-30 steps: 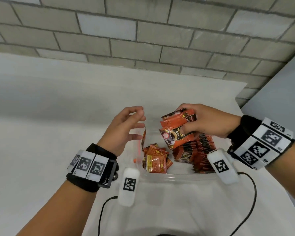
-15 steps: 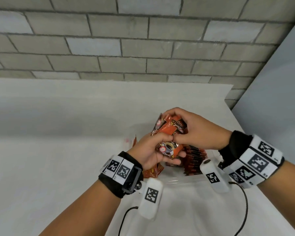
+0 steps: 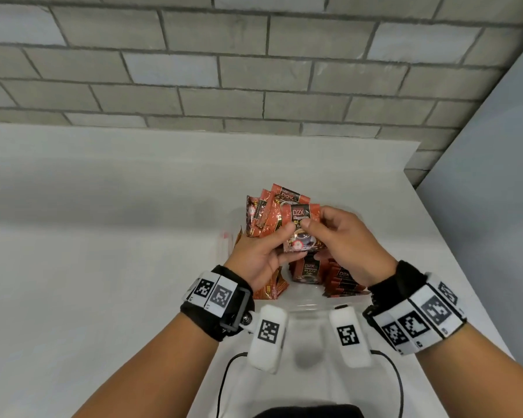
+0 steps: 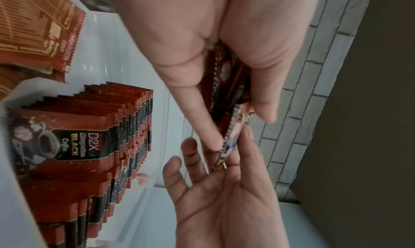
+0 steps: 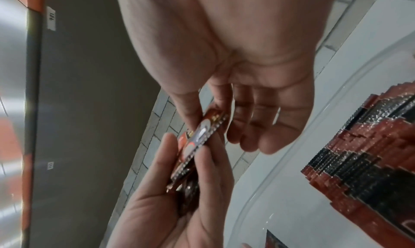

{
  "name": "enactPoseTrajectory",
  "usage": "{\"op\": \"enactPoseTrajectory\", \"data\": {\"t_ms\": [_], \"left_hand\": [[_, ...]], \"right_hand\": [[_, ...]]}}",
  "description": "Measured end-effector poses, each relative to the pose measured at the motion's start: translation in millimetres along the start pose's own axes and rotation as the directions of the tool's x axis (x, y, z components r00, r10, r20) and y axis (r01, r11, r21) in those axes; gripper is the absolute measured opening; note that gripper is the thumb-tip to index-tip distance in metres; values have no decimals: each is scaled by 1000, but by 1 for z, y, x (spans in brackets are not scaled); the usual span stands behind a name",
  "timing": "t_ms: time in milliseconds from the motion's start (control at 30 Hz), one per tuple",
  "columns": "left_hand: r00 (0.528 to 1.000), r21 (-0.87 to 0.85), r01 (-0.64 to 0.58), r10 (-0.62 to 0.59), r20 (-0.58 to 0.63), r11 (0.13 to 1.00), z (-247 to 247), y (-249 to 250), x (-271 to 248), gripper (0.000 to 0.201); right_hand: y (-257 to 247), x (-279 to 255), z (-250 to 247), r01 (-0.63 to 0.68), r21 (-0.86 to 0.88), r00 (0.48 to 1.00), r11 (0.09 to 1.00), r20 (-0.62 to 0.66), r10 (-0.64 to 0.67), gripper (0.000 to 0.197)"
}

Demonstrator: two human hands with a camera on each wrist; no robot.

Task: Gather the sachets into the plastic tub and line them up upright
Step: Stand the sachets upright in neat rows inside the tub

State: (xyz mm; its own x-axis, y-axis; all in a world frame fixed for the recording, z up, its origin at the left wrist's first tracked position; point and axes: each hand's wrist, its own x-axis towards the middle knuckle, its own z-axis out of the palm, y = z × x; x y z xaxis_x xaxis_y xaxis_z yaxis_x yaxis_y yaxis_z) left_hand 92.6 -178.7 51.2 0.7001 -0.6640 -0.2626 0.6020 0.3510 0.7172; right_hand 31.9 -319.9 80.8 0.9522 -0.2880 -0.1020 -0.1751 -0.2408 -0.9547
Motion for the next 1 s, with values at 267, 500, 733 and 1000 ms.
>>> {"op": "enactPoseTrajectory", "data": {"t_ms": [267, 500, 733, 1000], "left_hand": [[998, -117, -62, 59, -30, 991, -5, -2, -1, 21], [998, 34, -67, 68, -18, 997, -3, -4, 0, 38], [998, 29, -41, 42, -45, 999, -5, -4, 0, 18], [999, 33, -28, 29, -27, 999, -3, -1, 2, 15]], "right_hand": [[8, -4, -7, -71, 258, 986, 964, -128, 107, 13], [11, -6, -6, -64, 243, 993, 968, -78, 85, 14], [10, -2, -7, -90, 406, 984, 909, -108, 145, 8], [11, 0, -10, -62, 401, 986, 914, -116, 117, 19]]}}
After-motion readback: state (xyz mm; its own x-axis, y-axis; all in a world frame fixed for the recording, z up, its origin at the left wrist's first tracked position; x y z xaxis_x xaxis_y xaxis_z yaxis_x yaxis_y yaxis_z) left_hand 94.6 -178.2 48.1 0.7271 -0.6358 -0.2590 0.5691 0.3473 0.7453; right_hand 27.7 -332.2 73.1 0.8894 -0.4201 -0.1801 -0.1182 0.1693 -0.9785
